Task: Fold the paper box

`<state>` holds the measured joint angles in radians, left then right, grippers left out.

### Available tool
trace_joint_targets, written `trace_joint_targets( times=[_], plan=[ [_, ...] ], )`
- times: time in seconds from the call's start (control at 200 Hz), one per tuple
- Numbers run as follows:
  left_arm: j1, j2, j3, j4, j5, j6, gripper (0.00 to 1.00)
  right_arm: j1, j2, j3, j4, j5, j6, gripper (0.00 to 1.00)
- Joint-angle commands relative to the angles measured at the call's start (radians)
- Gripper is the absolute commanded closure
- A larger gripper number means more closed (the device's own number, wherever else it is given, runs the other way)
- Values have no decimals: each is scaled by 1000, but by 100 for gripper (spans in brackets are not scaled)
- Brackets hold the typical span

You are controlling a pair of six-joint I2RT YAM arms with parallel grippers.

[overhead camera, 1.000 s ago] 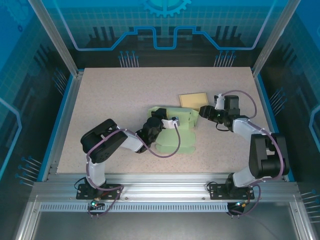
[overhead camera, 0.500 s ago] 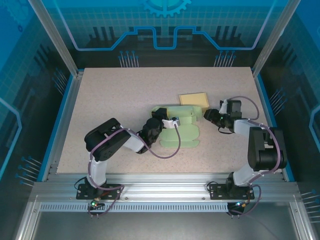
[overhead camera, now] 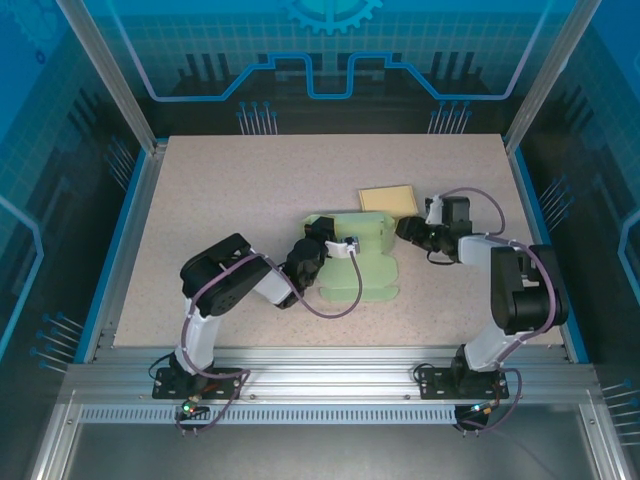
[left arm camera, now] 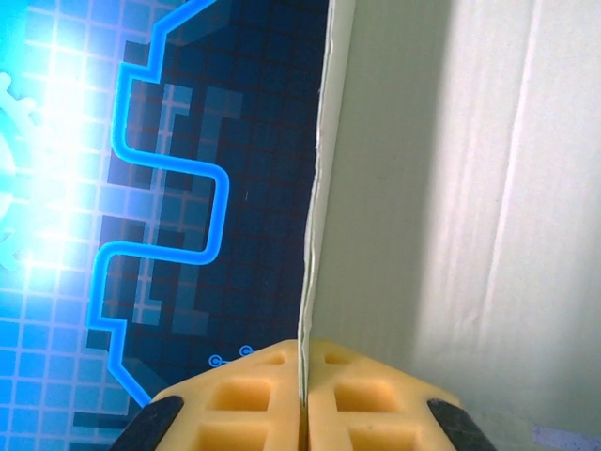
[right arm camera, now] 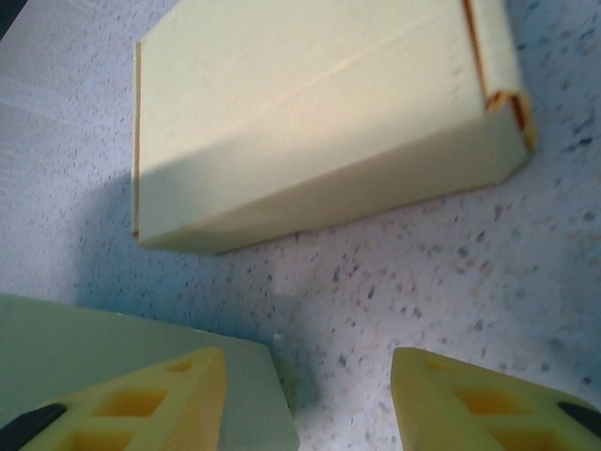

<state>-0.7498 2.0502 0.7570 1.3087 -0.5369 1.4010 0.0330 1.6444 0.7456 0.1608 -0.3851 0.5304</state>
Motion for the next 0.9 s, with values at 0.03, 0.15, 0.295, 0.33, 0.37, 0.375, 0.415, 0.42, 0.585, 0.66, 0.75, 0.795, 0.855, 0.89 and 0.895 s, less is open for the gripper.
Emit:
trace_joint_targets(
  times=[0.03, 0.15, 0.295, 0.33, 0.37, 0.375, 0.415, 0.42, 0.585, 0.66, 0.75, 0.795, 0.855, 0.89, 0.895],
  plan=[
    [1, 25, 22, 55, 17, 32, 90, 21, -51, -36, 43, -12, -24, 49],
    [1, 33, 21, 63, 18, 31, 90, 46, -67, -44, 39, -5, -42, 47],
    [1, 38, 18, 68, 16, 35, 90, 83, -106, -73, 37, 29, -44, 46],
    [1, 38, 17, 67, 15, 34, 91, 90, -115, -81, 37, 36, -44, 46],
    [1, 39, 18, 66, 15, 35, 91, 99, -124, -90, 37, 42, -45, 46],
    [1, 39, 17, 66, 15, 35, 91, 99, -125, -90, 37, 42, -45, 46],
    [0, 39, 19, 64, 18, 33, 90, 106, -130, -94, 39, 44, -47, 45],
    [1, 39, 19, 64, 17, 33, 90, 106, -131, -96, 39, 45, -46, 45],
    [1, 39, 25, 57, 19, 25, 90, 135, -127, -97, 34, 56, -53, 45],
    [1, 39, 25, 51, 18, 21, 91, 149, -124, -97, 37, 73, -59, 44],
    [1, 39, 25, 43, 20, 18, 91, 166, -119, -91, 37, 76, -65, 44],
    [1, 41, 26, 41, 19, 16, 90, 174, -120, -89, 33, 79, -68, 43],
    [1, 40, 28, 40, 20, 16, 90, 187, -125, -93, 30, 90, -69, 43],
    [1, 38, 28, 40, 20, 15, 90, 194, -131, -99, 31, 99, -68, 43],
    [1, 38, 28, 41, 20, 16, 91, 195, -132, -100, 31, 100, -68, 43]
  ],
)
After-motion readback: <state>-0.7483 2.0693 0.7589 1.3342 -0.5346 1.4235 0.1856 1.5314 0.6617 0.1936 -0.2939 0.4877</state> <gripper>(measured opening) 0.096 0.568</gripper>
